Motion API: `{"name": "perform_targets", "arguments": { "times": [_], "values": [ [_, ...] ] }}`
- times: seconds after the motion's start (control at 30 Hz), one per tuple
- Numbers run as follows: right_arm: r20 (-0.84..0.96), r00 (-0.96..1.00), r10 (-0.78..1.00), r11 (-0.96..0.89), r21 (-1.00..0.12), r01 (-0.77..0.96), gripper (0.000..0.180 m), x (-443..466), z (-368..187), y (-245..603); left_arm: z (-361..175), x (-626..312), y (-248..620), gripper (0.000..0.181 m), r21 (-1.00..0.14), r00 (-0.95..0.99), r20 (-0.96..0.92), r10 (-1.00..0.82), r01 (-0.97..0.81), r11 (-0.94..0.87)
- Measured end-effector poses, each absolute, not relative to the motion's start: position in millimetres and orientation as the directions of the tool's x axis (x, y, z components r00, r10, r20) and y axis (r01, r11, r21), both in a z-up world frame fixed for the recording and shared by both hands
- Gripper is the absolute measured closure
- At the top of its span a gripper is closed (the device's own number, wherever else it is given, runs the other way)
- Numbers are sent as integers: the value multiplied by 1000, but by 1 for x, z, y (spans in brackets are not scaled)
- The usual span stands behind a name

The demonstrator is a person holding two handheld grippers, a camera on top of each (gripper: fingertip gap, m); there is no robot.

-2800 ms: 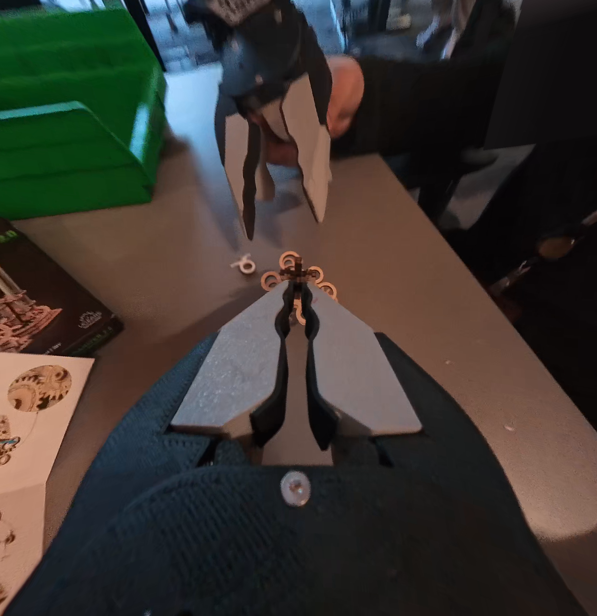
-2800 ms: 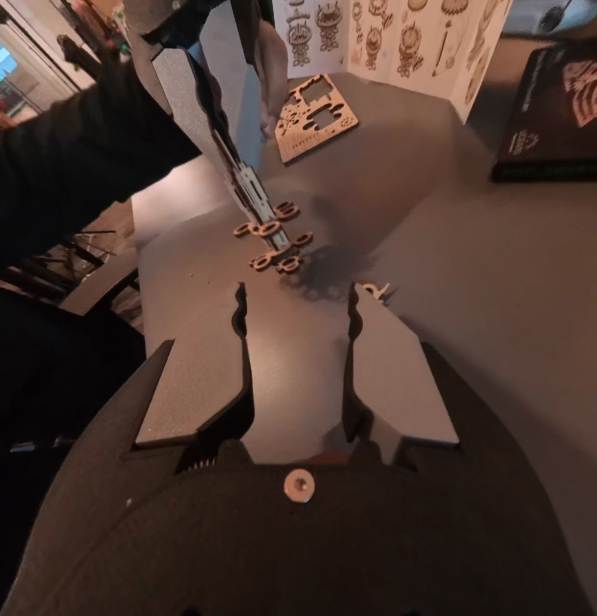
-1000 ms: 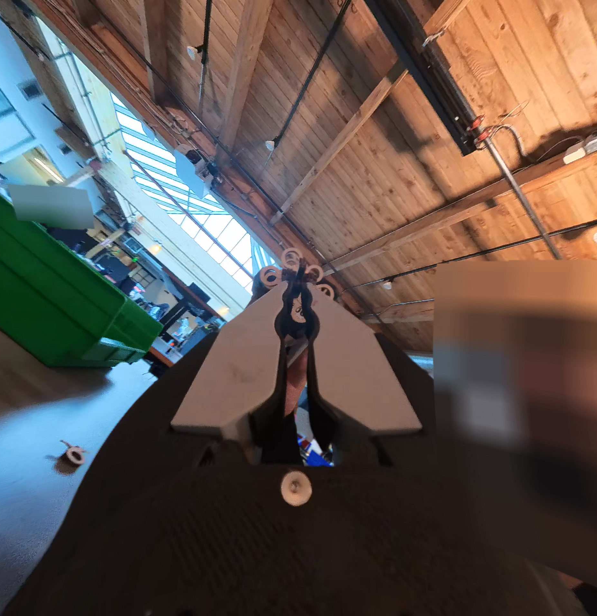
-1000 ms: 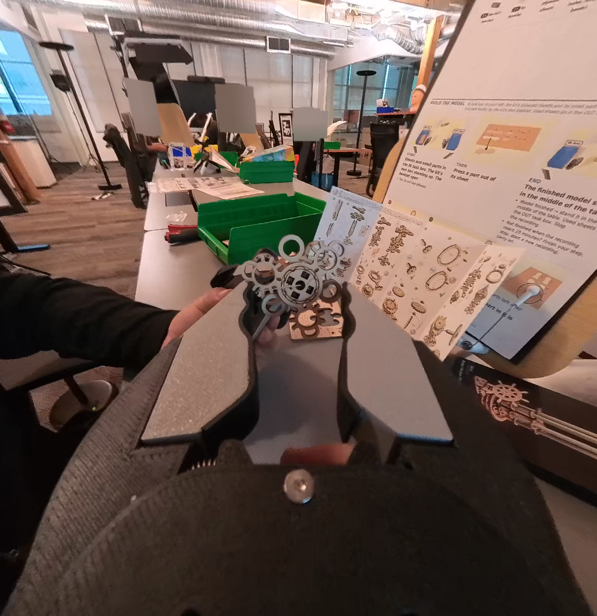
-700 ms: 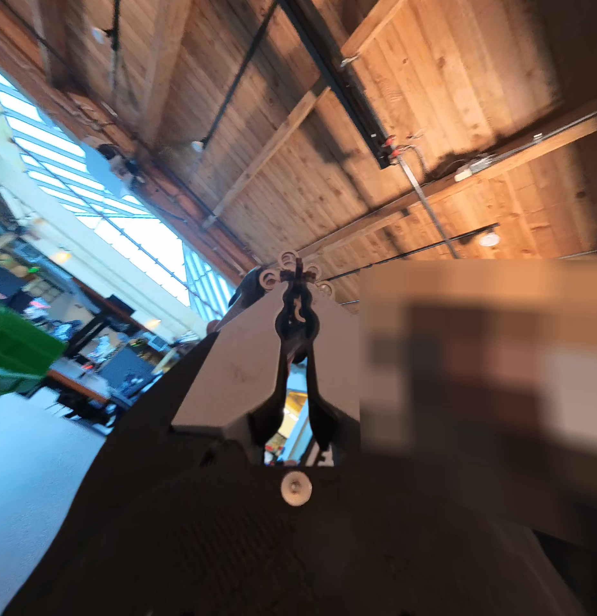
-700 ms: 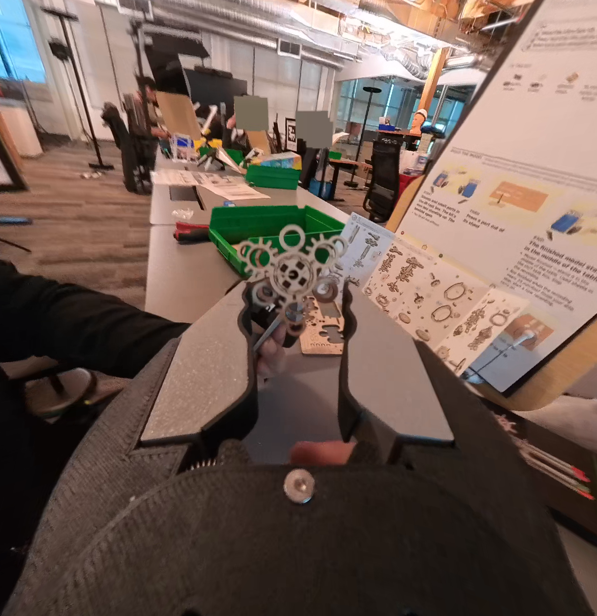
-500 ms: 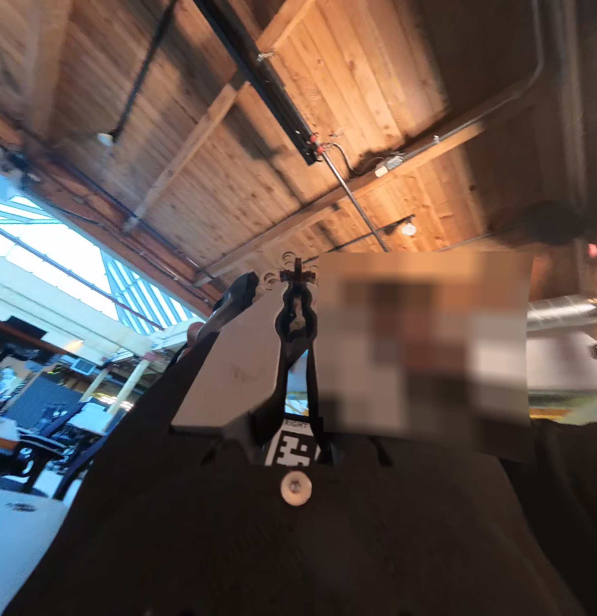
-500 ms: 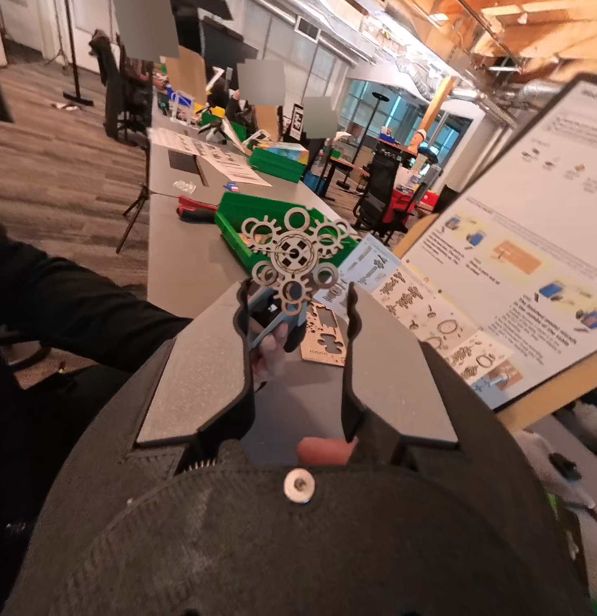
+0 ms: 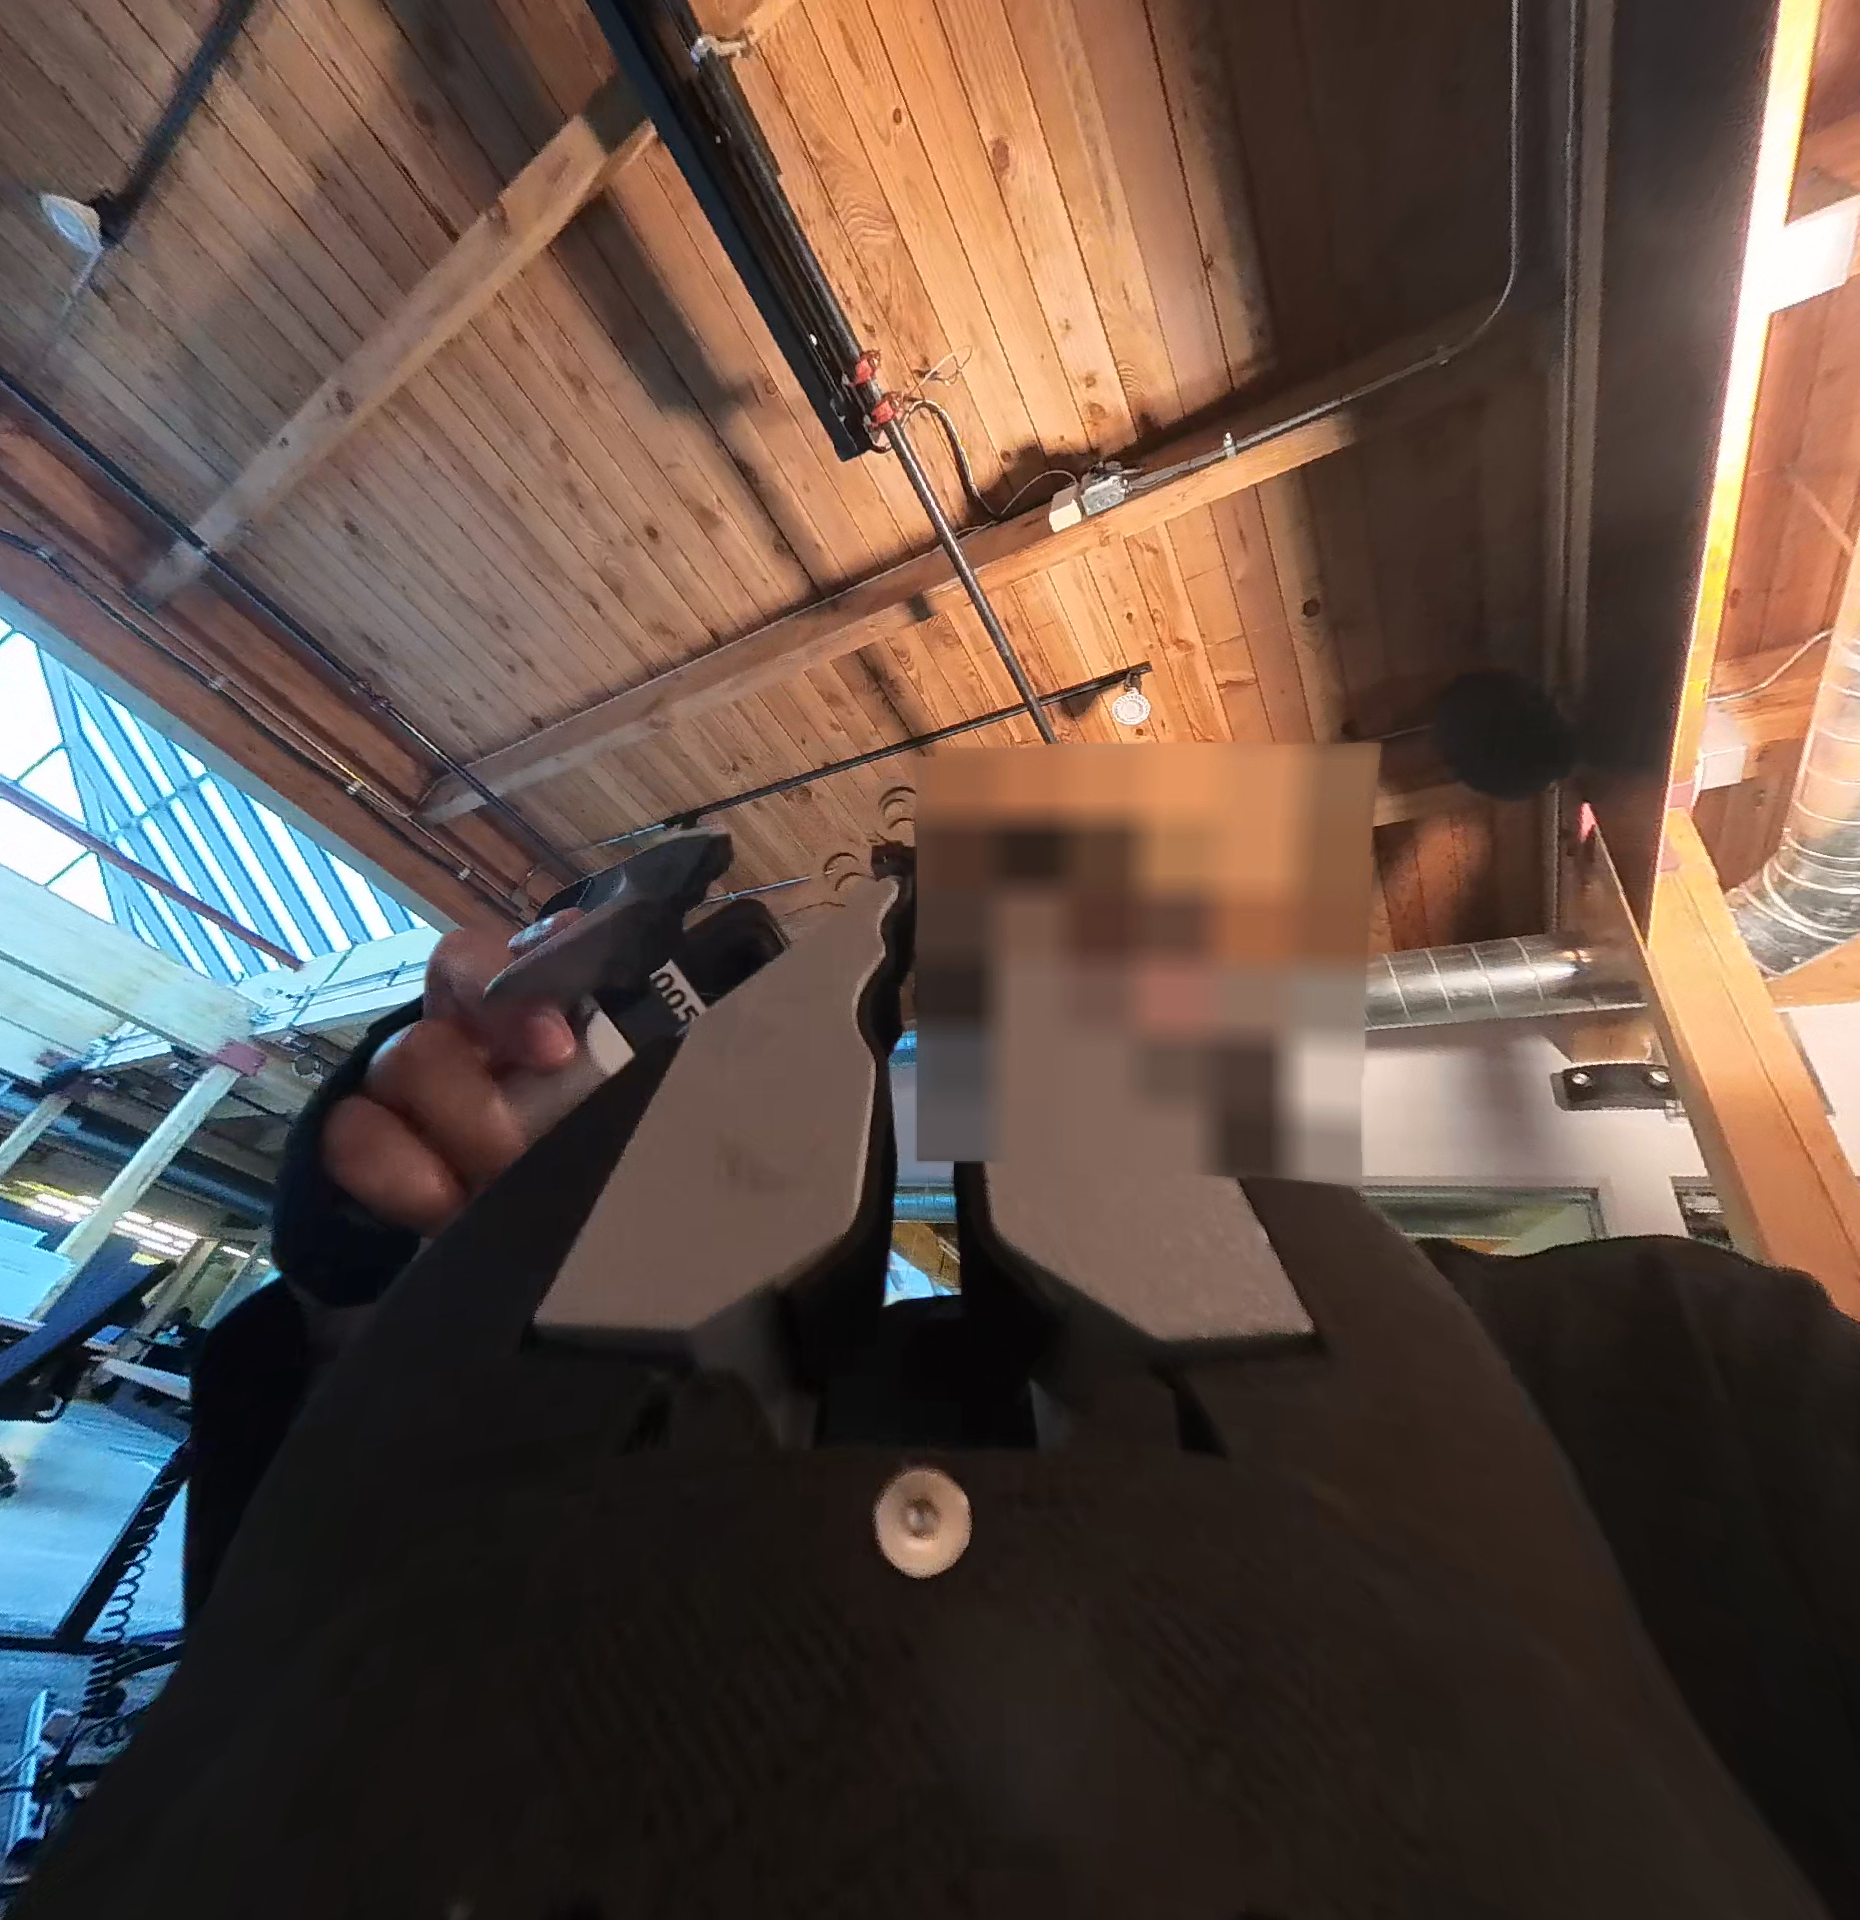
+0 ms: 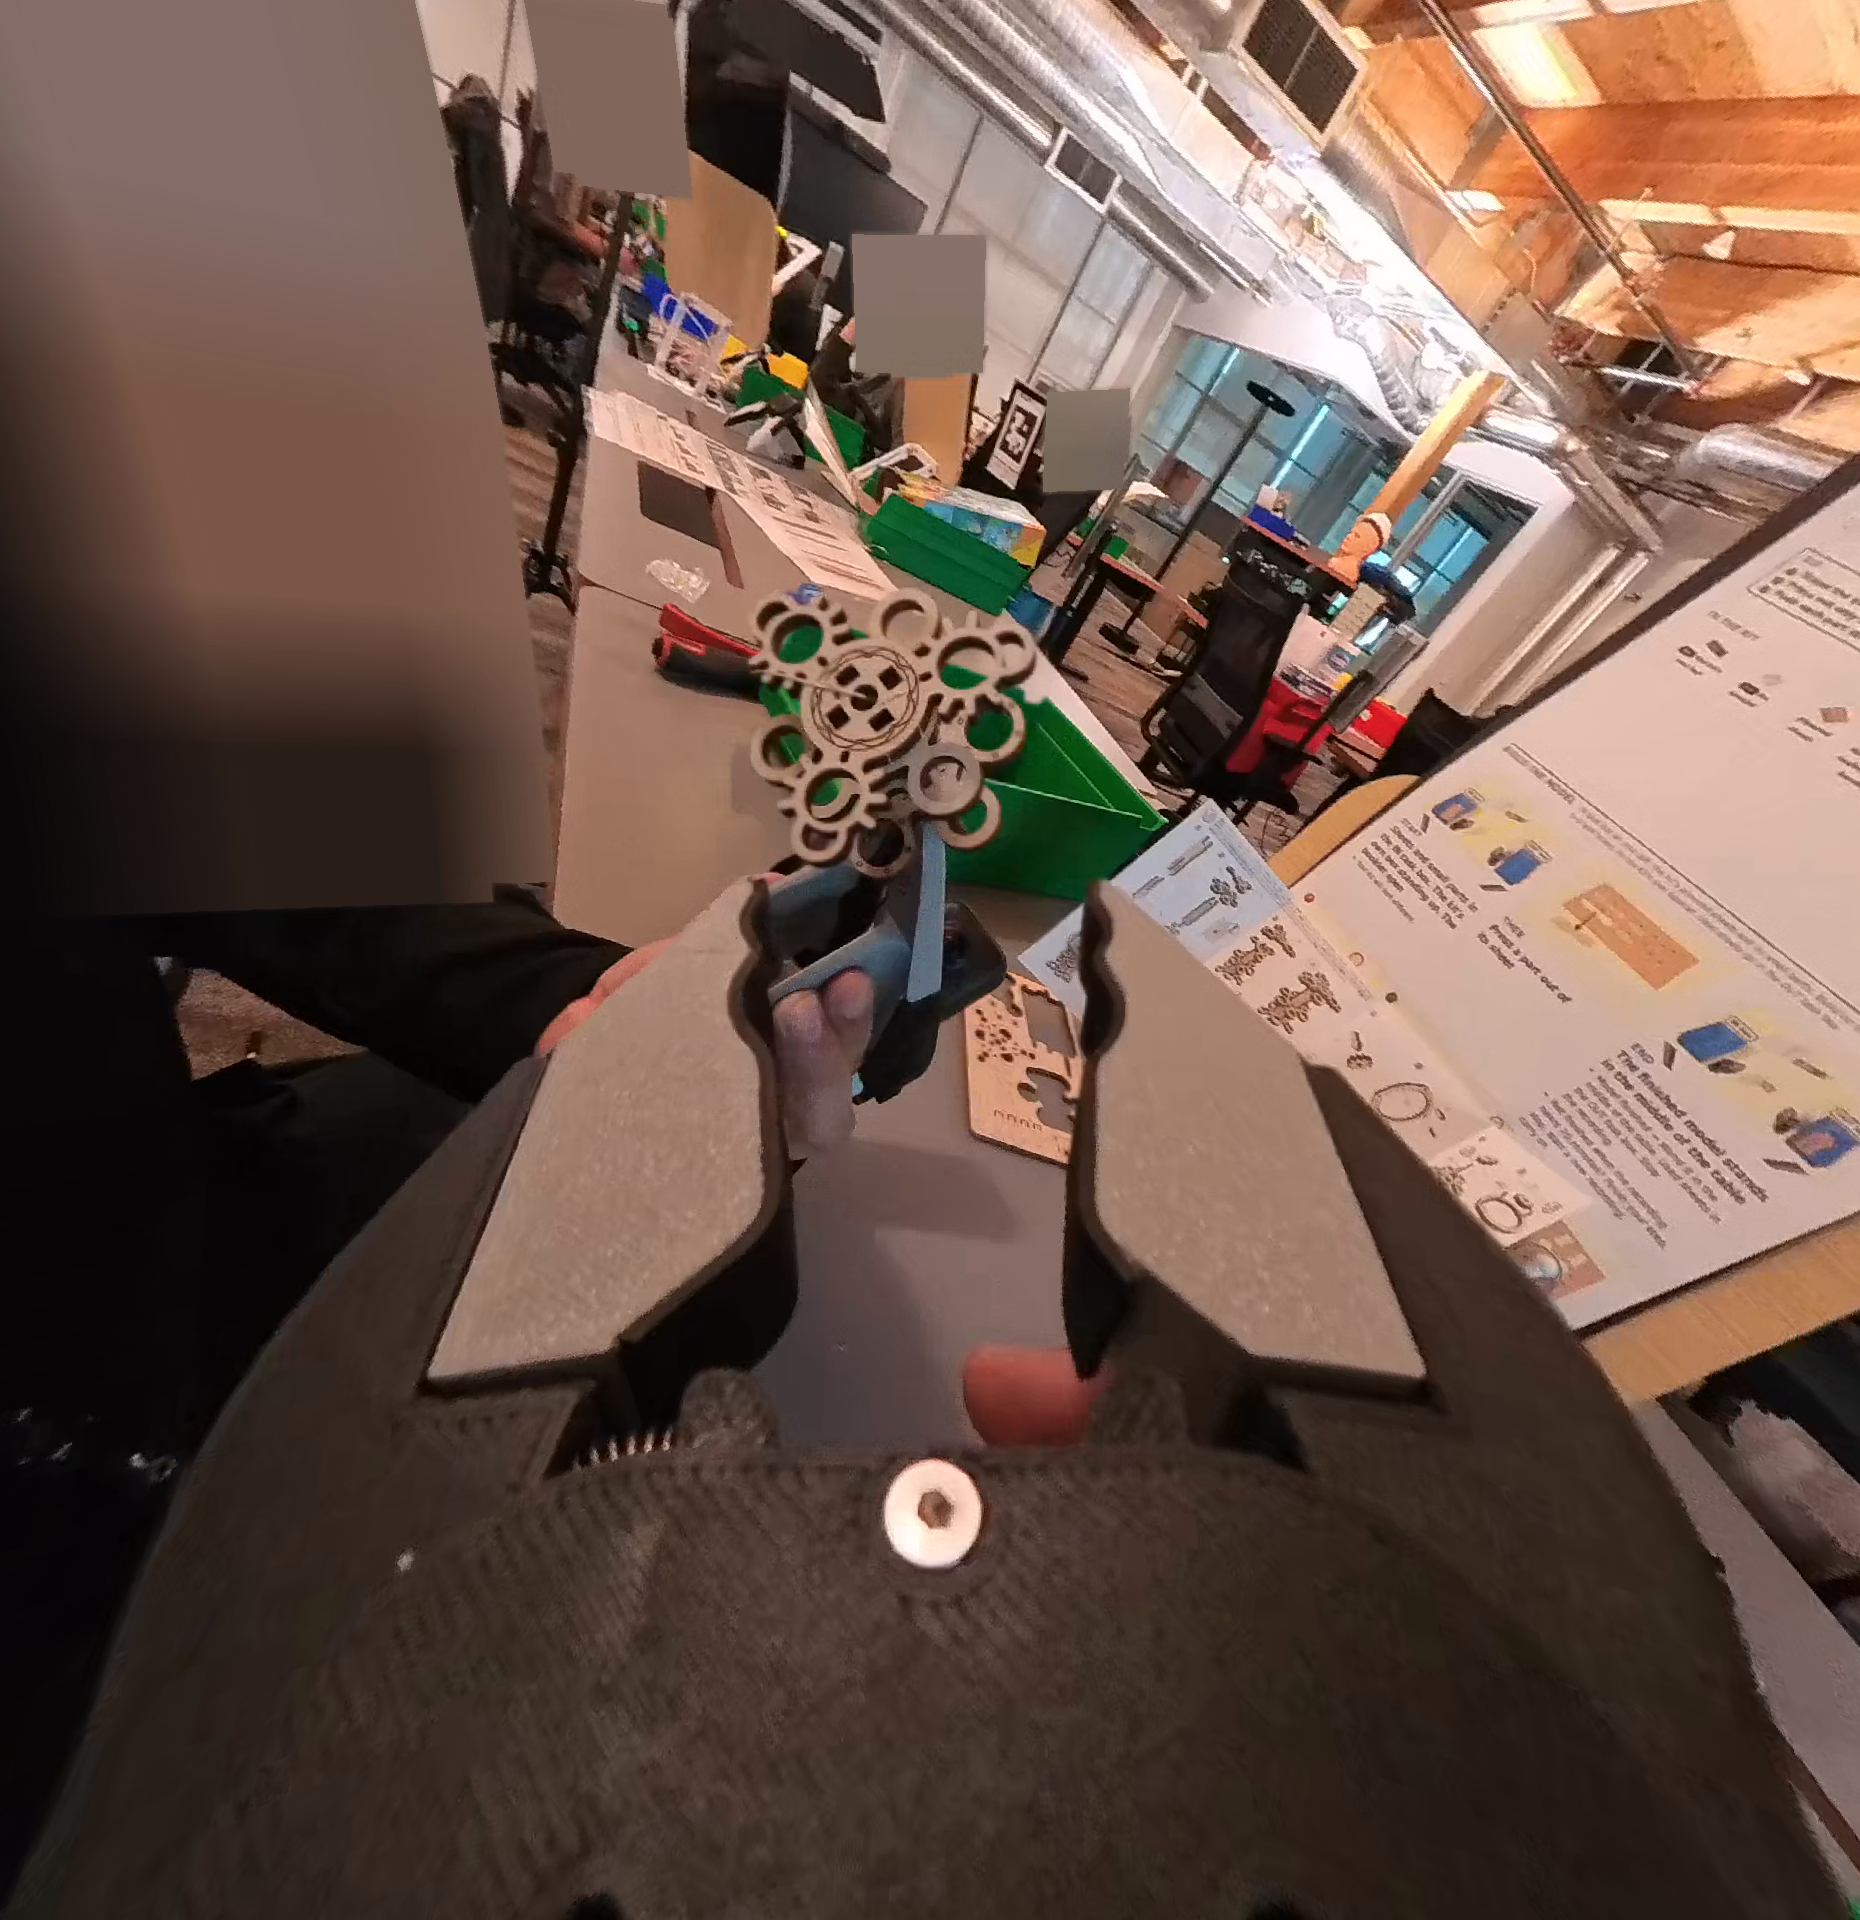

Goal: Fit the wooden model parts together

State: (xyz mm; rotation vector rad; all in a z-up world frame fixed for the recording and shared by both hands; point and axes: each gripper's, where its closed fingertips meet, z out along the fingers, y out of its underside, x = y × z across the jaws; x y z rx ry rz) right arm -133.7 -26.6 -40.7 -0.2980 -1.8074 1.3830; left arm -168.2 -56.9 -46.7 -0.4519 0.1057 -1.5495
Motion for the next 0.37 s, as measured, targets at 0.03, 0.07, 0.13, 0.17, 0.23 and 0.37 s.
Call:
{"name": "perform_targets", "arguments": {
  "times": [0.03,0.07,0.13,0.17,0.23,0.37],
  "values": [
    [462,-634,621,369,-885,-283,124,-132,-39,-25,-46,-168,-57,180,-346,38,216,-976,937,-40],
    [458,-633,624,361,-887,-287,125,-130,-37,-24,-46,-169,-57,180,-347,48,216,-975,937,-30],
    [439,-645,626,318,-898,-303,133,-123,-29,-24,-47,-173,-57,179,-341,64,212,-975,940,-12],
    [434,-651,623,301,-901,-313,137,-120,-26,-25,-48,-176,-57,179,-331,65,212,-975,944,-9],
    [448,-649,616,305,-894,-327,141,-116,-24,-31,-50,-179,-56,179,-317,62,219,-974,948,-11],
    [524,-593,612,391,-852,-349,140,-118,-27,-46,-55,-178,-53,179,-318,62,238,-969,948,-18]
  ]
}}
